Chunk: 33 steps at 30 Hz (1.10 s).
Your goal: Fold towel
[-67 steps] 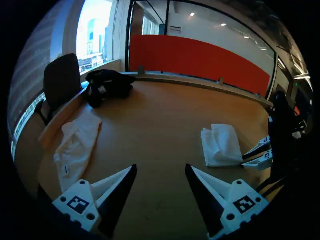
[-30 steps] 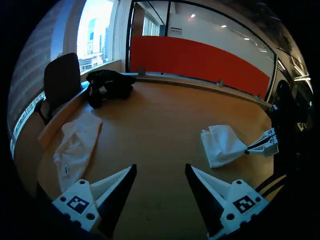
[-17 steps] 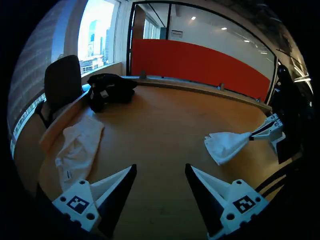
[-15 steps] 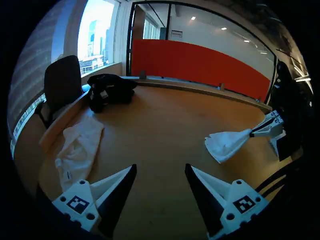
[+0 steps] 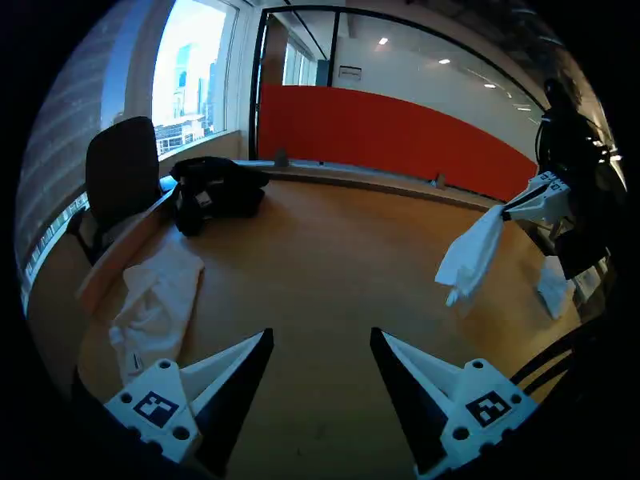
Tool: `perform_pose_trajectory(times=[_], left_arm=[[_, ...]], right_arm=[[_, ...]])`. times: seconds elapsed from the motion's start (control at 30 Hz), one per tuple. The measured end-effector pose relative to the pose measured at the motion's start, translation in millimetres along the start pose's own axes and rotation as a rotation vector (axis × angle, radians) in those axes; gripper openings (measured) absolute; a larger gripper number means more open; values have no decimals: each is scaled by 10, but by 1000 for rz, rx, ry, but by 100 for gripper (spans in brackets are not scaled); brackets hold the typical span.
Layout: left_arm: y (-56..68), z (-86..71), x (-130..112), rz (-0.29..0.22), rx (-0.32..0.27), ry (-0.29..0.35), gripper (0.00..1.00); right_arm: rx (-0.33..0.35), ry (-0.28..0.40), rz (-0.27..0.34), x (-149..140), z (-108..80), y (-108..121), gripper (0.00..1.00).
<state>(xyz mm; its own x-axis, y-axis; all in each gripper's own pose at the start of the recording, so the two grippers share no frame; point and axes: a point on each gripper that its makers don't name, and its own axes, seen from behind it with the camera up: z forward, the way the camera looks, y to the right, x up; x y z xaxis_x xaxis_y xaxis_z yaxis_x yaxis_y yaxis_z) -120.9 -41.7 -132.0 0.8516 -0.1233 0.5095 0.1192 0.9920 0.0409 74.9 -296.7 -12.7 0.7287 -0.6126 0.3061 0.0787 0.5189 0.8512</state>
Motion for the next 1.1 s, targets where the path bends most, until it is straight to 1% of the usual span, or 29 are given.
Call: perform_pose_trajectory(times=[0.17,0.6,0.8,1.1], left_arm=[[20,5,23,7,-8,0,89],[100,76,119,25,-26,1,89],[152,113,136,34,-34,-2,89],[227,175,172,42,-44,-3,89]], right_arm=[[-15,0,-9,13,-79,82,5],[-42,11,16,-44,-280,297,5],[-67,8,29,-155,-426,443,5],[-117,8,87,-399,-708,733,5]])
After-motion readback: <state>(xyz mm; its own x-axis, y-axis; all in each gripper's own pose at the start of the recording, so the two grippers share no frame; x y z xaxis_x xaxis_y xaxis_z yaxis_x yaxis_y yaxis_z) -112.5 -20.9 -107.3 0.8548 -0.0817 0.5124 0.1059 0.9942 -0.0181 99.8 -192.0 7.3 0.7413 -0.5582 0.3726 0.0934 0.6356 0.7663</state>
